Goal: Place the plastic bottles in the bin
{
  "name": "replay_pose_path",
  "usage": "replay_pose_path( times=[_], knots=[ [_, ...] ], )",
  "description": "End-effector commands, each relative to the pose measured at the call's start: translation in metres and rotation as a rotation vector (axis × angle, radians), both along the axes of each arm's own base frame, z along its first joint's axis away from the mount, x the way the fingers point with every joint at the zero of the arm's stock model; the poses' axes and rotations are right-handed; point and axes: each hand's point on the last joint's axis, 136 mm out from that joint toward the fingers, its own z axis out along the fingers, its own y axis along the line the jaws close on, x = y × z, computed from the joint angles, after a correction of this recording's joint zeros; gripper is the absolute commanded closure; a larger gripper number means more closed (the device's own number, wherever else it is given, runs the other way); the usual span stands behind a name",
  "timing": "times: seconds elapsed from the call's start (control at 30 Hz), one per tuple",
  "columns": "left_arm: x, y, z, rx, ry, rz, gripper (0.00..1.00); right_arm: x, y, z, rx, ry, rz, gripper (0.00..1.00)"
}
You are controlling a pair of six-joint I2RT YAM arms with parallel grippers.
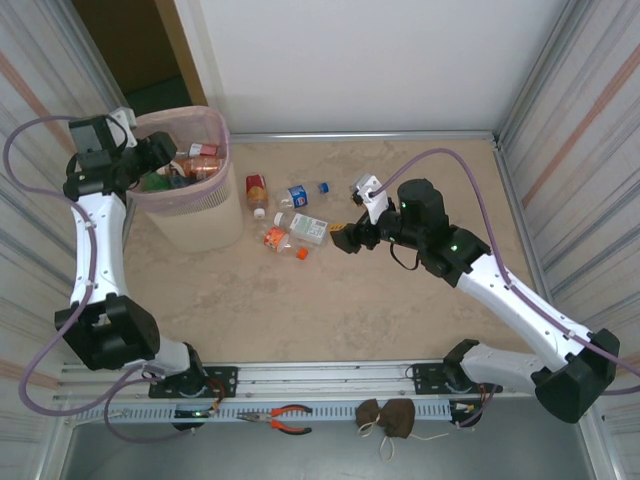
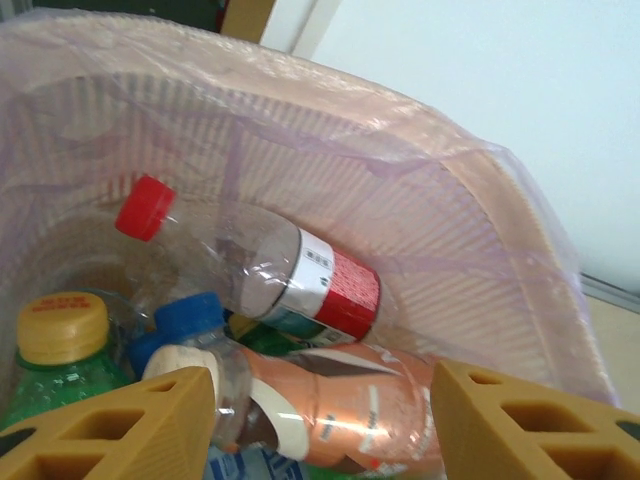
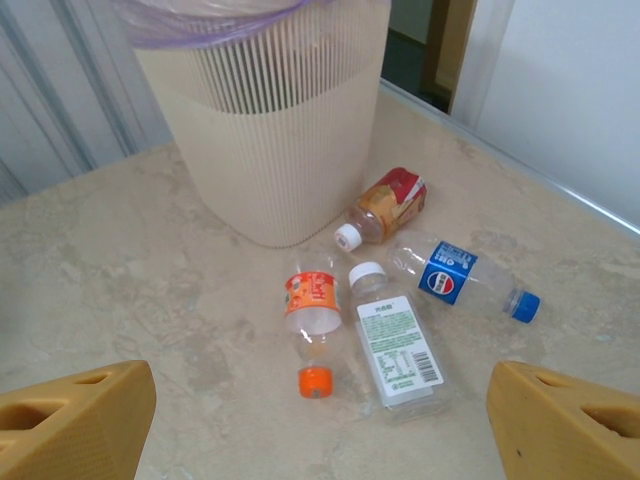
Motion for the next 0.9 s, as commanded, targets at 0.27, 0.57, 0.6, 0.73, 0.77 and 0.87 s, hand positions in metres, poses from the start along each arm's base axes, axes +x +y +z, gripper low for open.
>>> replay_pose_path(
  times=[0.27, 0.57, 0.6, 0.73, 0.77, 0.87],
  knots=[
    [-0.040, -0.088, 0.040, 0.072, -0.037, -0.244, 0.43, 0.013, -0.007, 0.001, 0.002, 0.037, -0.114, 0.16],
    [-0.054, -0.171, 0.029, 0.261, 0.022, -0.372, 0.44, 0.024, -0.025, 0.001, 0.010, 0.045, -0.212, 0.16],
    [-0.055, -0.179, 0.023, 0.273, 0.038, -0.381, 0.44, 0.025, -0.027, 0.001, 0.012, 0.048, -0.223, 0.16],
    [-0.062, -0.203, -0.003, 0.316, 0.114, -0.387, 0.46, 0.030, -0.041, 0.002, 0.030, 0.054, -0.283, 0.16],
    [-0.065, -0.209, -0.011, 0.314, 0.131, -0.384, 0.47, 0.032, -0.046, 0.002, 0.037, 0.058, -0.302, 0.16],
    [-0.071, -0.220, -0.035, 0.309, 0.178, -0.362, 0.45, 0.036, -0.061, 0.001, 0.061, 0.071, -0.354, 0.16]
  ],
)
